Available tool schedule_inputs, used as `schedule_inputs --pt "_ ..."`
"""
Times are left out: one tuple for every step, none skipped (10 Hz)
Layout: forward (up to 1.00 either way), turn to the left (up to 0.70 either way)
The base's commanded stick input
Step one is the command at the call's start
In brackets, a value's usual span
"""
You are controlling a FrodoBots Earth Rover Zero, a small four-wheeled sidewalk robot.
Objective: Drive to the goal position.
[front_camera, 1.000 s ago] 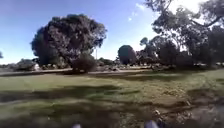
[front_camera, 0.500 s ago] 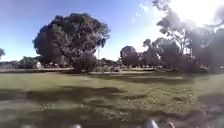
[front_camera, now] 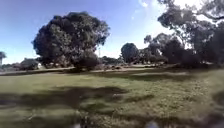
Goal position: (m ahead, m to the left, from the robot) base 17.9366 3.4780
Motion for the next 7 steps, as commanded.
schedule_inputs --pt "0.7 0.0" --pt "0.7 0.0" --pt "0.7 0.0" --pt "0.7 0.0" --pt "0.7 0.0" --pt "0.7 0.0" --pt "0.7 0.0"
